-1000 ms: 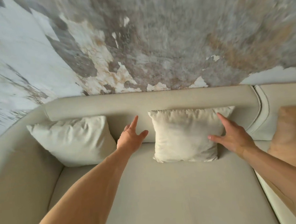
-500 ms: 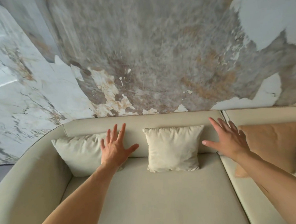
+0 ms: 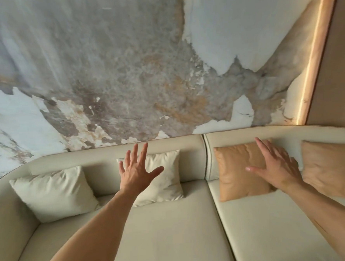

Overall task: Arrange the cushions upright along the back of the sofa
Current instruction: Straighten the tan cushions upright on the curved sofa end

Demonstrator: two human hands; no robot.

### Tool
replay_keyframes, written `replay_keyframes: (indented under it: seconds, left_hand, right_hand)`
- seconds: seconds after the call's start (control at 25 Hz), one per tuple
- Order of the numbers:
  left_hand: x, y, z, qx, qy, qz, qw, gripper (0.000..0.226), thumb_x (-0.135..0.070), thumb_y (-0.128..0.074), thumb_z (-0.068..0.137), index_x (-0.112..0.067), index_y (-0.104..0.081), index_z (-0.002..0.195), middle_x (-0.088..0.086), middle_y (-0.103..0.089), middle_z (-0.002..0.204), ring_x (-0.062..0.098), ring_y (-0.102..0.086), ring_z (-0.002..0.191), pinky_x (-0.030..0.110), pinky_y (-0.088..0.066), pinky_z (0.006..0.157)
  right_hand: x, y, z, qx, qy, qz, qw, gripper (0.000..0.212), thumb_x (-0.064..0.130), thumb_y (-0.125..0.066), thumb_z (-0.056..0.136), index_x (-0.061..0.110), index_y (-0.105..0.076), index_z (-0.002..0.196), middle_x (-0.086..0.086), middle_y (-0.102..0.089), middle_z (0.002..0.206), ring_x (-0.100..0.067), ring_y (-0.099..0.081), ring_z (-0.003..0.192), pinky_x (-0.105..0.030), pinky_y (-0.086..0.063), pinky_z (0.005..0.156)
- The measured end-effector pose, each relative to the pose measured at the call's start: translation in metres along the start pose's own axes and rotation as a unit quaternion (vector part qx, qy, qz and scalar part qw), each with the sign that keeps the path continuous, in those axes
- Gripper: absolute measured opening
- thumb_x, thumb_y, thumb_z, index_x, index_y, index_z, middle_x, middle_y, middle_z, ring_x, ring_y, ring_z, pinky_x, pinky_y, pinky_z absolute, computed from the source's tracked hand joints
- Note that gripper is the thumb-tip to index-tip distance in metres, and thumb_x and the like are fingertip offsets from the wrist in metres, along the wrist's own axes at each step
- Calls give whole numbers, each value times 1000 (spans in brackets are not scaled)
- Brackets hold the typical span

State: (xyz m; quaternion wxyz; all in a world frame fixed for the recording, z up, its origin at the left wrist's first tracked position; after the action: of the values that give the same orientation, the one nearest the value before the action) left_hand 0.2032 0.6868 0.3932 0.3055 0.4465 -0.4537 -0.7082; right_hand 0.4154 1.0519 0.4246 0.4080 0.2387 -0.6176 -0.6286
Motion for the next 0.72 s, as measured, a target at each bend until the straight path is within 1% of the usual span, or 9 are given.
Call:
replay_keyframes:
  seconds: [0.2, 0.36, 0.52, 0.72]
  left_hand:
    - [-85, -33, 6, 38, -44, -8, 998, 99, -82, -46, 75, -50, 11, 149, -9, 10, 164, 22, 5, 151, 55, -4, 119]
    - [-140, -68, 17, 67, -84, -27, 994, 99, -81, -48, 73, -50, 8, 149, -8, 6, 165, 22, 1, 151, 56, -6, 119]
    - [-172, -106, 33, 99, -99, -25, 990, 99, -82, -46, 73, -50, 11, 148, -8, 5, 165, 24, -1, 151, 56, -7, 118]
    - [-182, -128, 69, 100, -120, -23, 987, 100, -86, -41, 72, -51, 14, 147, -7, 5, 165, 25, -2, 151, 57, -6, 117]
  right_hand:
    - [-90, 5, -25, 13, -55, -1, 998, 97, 73, -53, 79, 44, 6, 151, 0, -9, 165, -33, -11, 149, -58, -23, 112]
    - [-146, 0, -35, 7, -86, -6, 996, 97, 78, -49, 76, 45, 3, 152, -2, -11, 164, -35, -15, 148, -60, -27, 109]
    - [-174, -5, -30, 20, -110, -32, 993, 97, 78, -49, 76, 46, 3, 151, 0, -13, 164, -34, -18, 147, -58, -30, 108]
    - [-186, 1, 3, 36, -118, -61, 990, 96, 74, -52, 78, 46, 4, 151, 0, -13, 163, -32, -17, 147, -57, -29, 108]
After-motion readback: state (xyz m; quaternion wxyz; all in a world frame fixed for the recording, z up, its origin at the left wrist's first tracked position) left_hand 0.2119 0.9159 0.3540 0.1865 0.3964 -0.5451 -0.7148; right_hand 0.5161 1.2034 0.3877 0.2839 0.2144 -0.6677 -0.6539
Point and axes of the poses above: each hand's wrist, its own z-axis towards the middle knuckle, its own y-axis out of the back of the hand, x = y × z, the point moved 4 cm from there along z, towards the middle knuckle
